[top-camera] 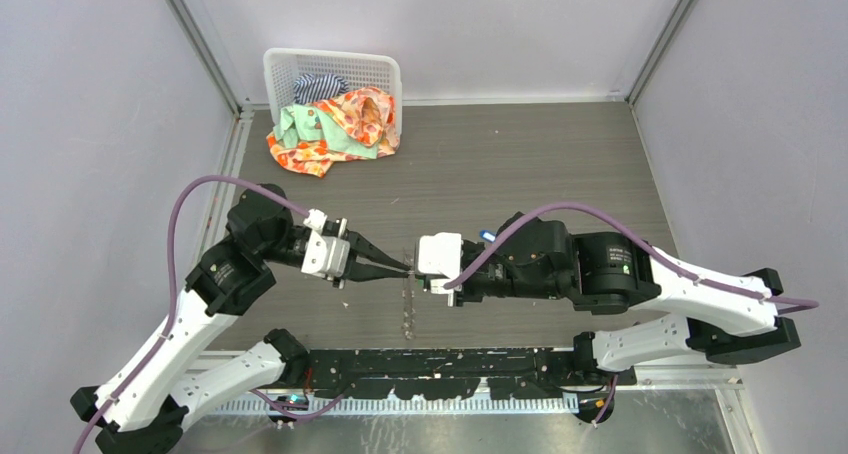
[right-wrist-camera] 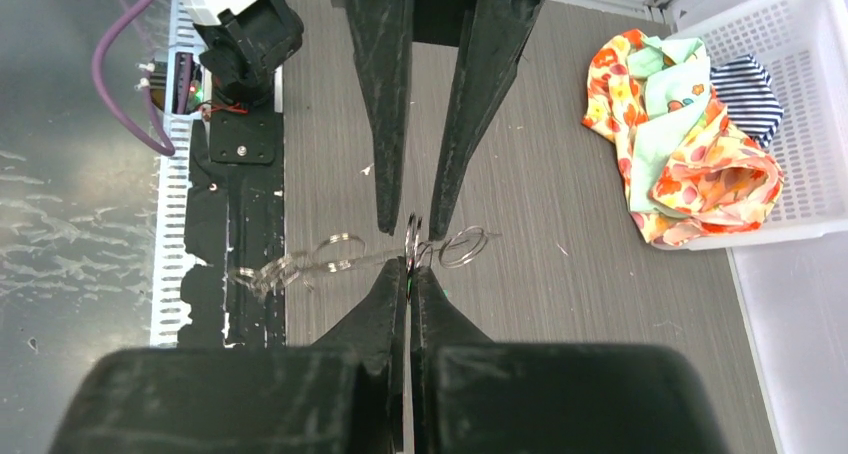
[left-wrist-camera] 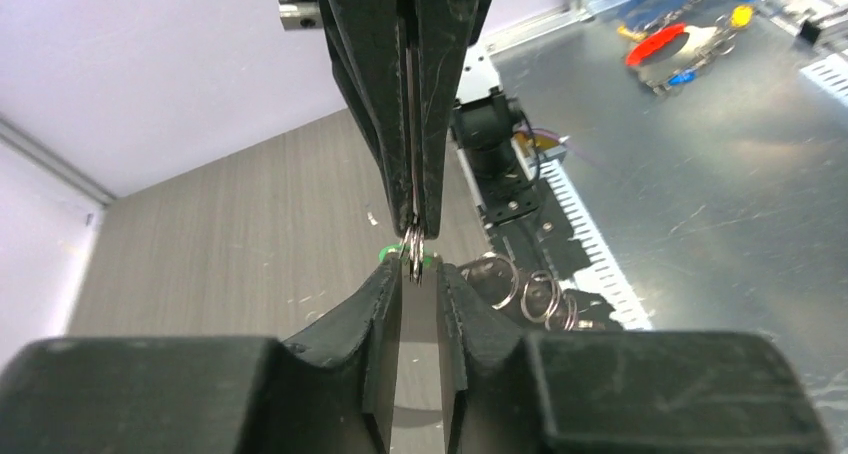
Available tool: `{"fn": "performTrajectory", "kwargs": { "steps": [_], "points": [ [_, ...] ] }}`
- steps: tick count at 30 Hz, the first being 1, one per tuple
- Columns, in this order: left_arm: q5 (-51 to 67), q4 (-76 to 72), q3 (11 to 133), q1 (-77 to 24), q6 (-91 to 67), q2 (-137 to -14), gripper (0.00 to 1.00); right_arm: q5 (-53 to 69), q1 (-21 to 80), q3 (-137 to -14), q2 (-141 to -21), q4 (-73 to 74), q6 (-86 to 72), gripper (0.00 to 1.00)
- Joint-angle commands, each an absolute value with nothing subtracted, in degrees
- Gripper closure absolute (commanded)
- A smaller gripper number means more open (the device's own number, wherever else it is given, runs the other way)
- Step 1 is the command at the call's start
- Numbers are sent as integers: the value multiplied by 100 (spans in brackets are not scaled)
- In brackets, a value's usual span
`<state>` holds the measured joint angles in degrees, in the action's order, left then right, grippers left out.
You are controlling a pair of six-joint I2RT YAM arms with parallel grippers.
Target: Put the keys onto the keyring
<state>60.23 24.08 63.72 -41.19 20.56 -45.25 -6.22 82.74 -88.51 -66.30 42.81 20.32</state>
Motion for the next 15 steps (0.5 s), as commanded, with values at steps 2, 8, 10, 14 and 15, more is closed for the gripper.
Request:
{"fn": "performTrajectory", "kwargs": {
  "steps": [2,8,10,14,15],
  "points": [
    [5445,2866,6494,-4104,2726,-4507,75,-1131,8253,-9921,-7098,5101,1701,99],
    [5213,3409,6960,-4104,3281,-4772,72,-1232,8253,-10707,-7713,5890,1636,99],
    [5125,3474,7077,-4104,3379,-4819,72,-1298,8250,-10911,-7861,6081,1604,99],
    [5148,3856,7189,-4104,3849,-4779,71,-1394,8253,-11188,-8099,6406,1516,99],
    [5187,3990,7217,-4104,3993,-4767,70,-1417,8253,-11254,-8149,6476,1490,99]
  ]
}}
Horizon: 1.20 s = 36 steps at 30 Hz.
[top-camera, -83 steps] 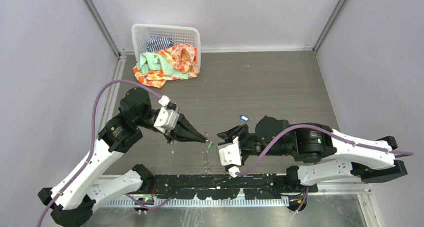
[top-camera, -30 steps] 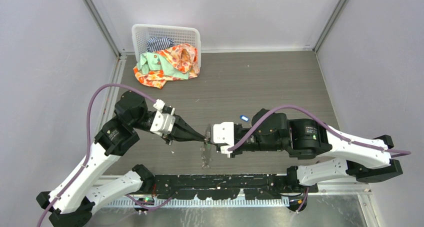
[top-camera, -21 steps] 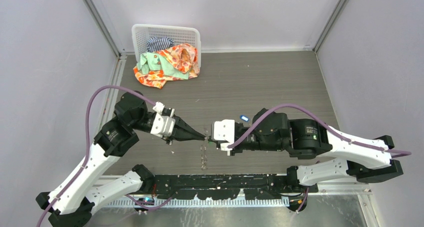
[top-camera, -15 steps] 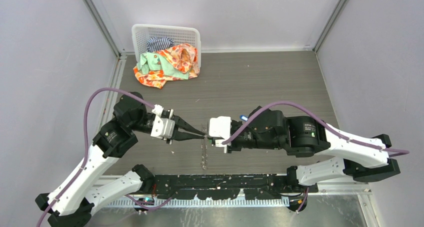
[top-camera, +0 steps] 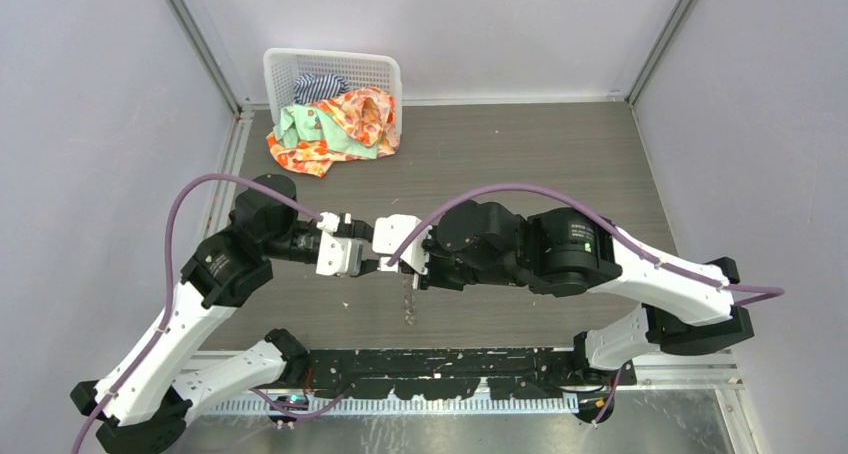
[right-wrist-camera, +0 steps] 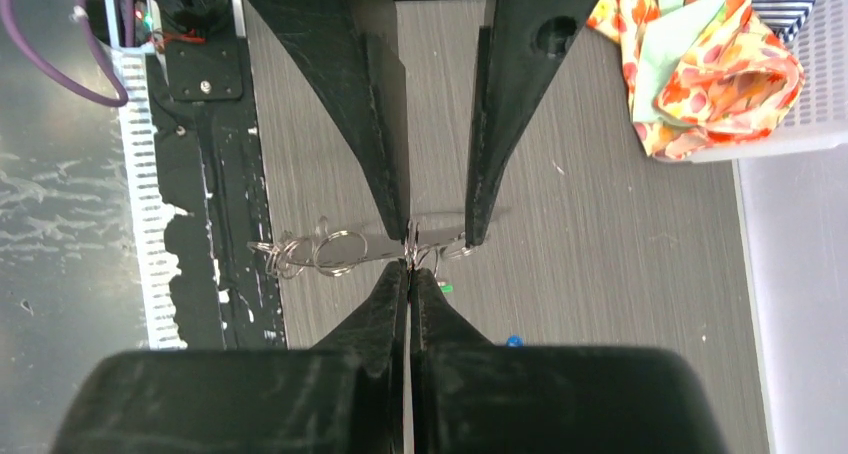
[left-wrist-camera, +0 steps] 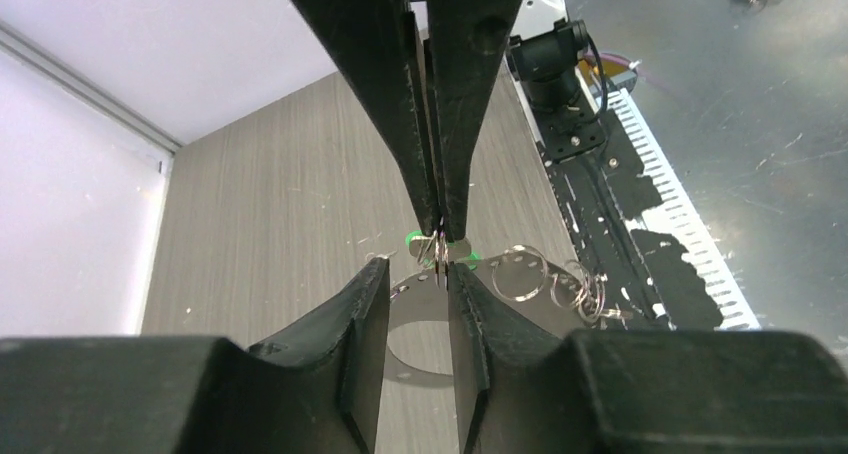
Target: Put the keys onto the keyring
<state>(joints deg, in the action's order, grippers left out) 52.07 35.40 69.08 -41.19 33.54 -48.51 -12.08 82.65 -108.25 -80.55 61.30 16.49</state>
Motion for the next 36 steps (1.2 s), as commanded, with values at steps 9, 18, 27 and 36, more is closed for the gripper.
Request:
{"fn": "performTrajectory", "kwargs": {
  "steps": [9,18,27,36],
  "points": [
    [5420,4287,7249,-4113,4196,-4809,72,-1485,8243,-11467,-8340,6581,1415,99],
    [5209,3672,7077,-4216,3669,-4878,75,-1485,8249,-11547,-8427,6566,1358,99],
    [5195,3635,6967,-4354,3612,-4914,93,-1494,8247,-11549,-8448,6502,1275,99],
    [5116,4125,7084,-4402,4147,-4944,95,-1512,8239,-11503,-8397,6484,1267,99]
  ]
}}
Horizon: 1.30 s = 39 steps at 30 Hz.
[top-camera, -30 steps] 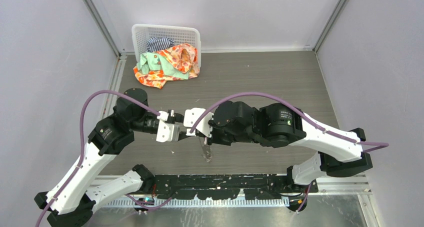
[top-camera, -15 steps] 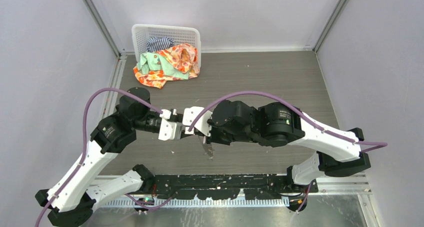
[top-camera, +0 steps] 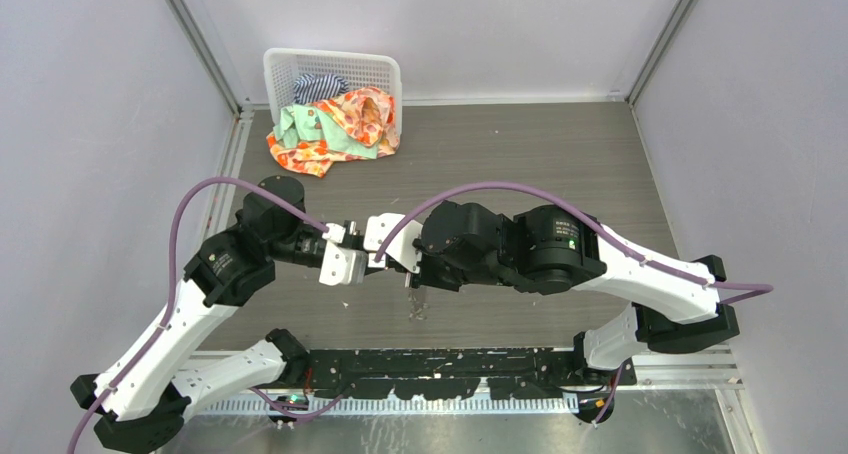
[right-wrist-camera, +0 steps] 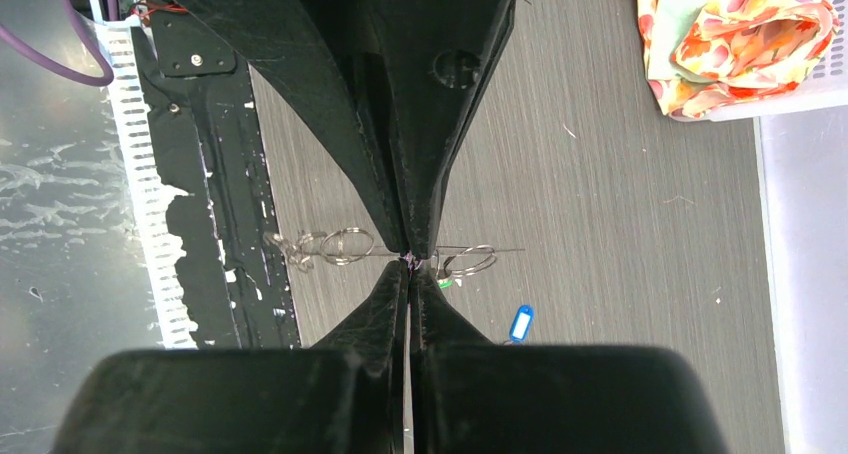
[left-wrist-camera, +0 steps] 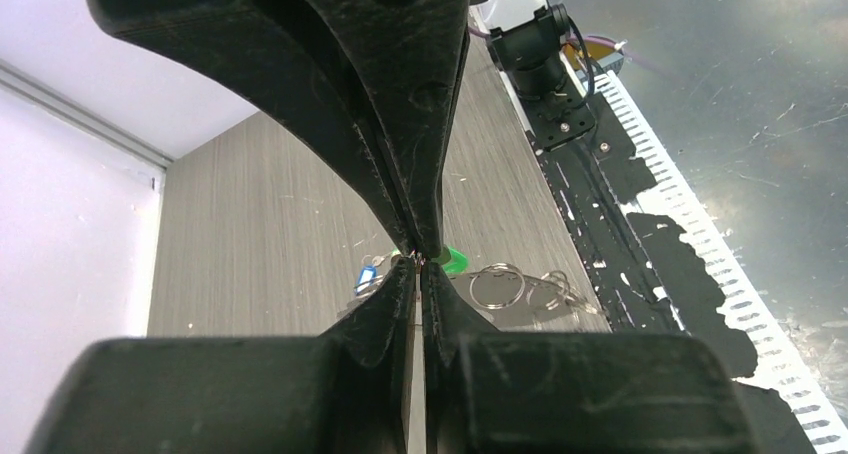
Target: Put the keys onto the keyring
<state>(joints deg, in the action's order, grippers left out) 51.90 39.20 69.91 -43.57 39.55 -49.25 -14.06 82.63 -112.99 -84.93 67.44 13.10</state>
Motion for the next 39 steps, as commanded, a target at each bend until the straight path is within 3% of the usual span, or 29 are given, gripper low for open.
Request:
{"fn": "performTrajectory", "kwargs": {
  "steps": [1,4,11,16,21,39],
  "points": [
    [5115,4132,7096,-4403,4141,-4948,94,-1512,8241,-11509,-8392,6484,1270,99],
    [5123,4133,7119,-4420,4102,-4917,82,-1527,8233,-11496,-8393,6498,1266,99],
    [5053,4116,7139,-4429,4109,-4878,80,-1489,8225,-11527,-8402,6523,1261,99],
    [4926,3993,7088,-4450,4028,-4919,85,-1460,8222,-11570,-8445,6524,1252,99],
    [4795,3796,7041,-4562,3797,-4995,99,-1459,8220,-11593,-8480,6527,1248,99],
    [4160,2878,6903,-4579,2535,-4845,100,-1591,8165,-10690,-7627,6119,864,99]
  ]
}}
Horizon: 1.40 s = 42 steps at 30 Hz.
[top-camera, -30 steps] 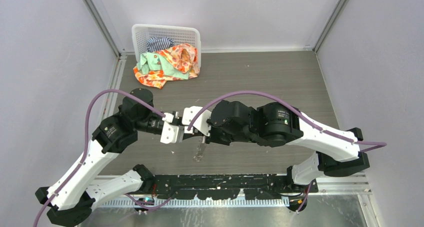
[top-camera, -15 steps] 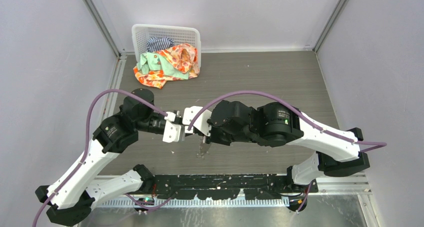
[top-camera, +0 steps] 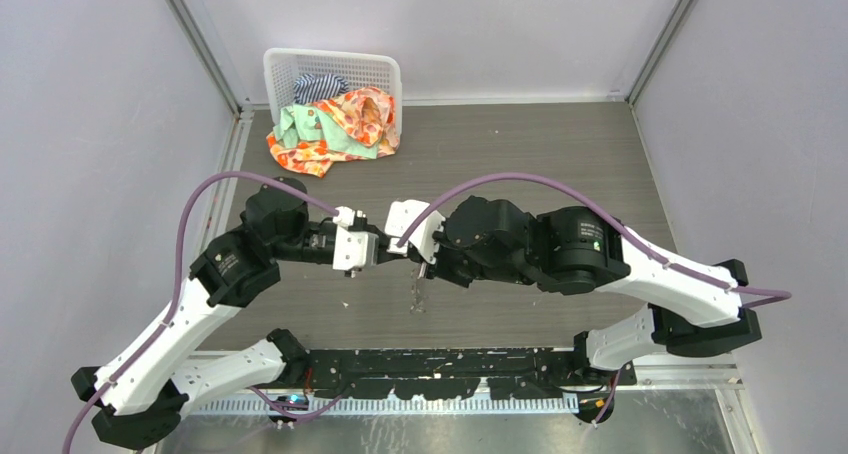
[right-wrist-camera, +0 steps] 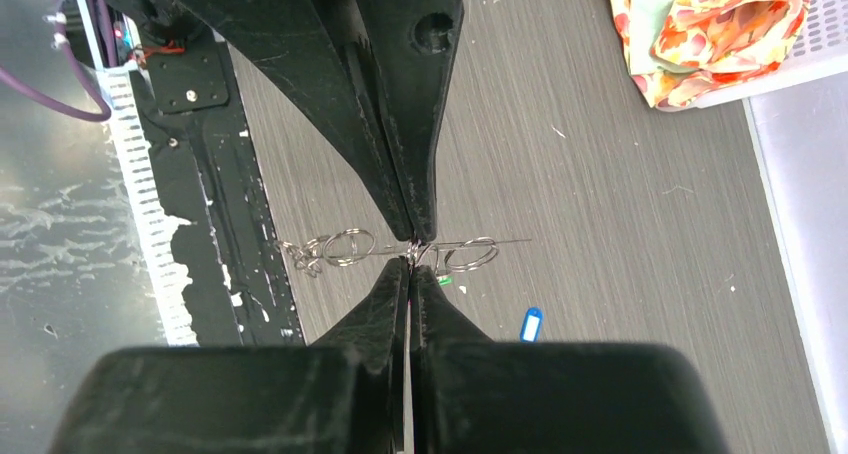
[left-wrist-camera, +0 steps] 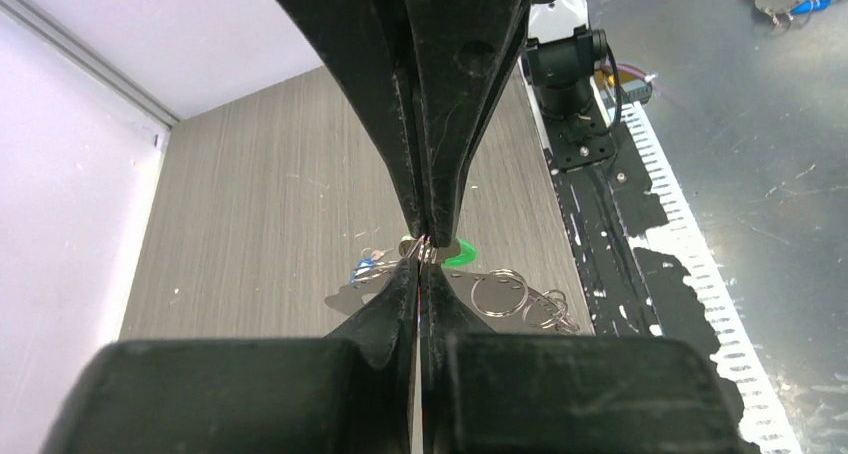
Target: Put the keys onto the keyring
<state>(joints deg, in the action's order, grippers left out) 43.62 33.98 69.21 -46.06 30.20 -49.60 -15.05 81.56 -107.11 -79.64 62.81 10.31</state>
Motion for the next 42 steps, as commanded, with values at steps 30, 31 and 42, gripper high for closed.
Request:
{"fn": "performTrajectory", "kwargs": {
  "steps": [30,31,42],
  "points": [
    [4365,2692,6948,-4579,2208,-4755,100,-1626,8155,-9099,-6591,4269,407,65],
    [4371,2694,6937,-4579,2211,-4759,100,-1619,8145,-9078,-6599,4223,390,64],
    [4486,2691,6948,-4579,2199,-4720,100,-1524,8006,-9020,-6664,4071,509,80]
  ]
}}
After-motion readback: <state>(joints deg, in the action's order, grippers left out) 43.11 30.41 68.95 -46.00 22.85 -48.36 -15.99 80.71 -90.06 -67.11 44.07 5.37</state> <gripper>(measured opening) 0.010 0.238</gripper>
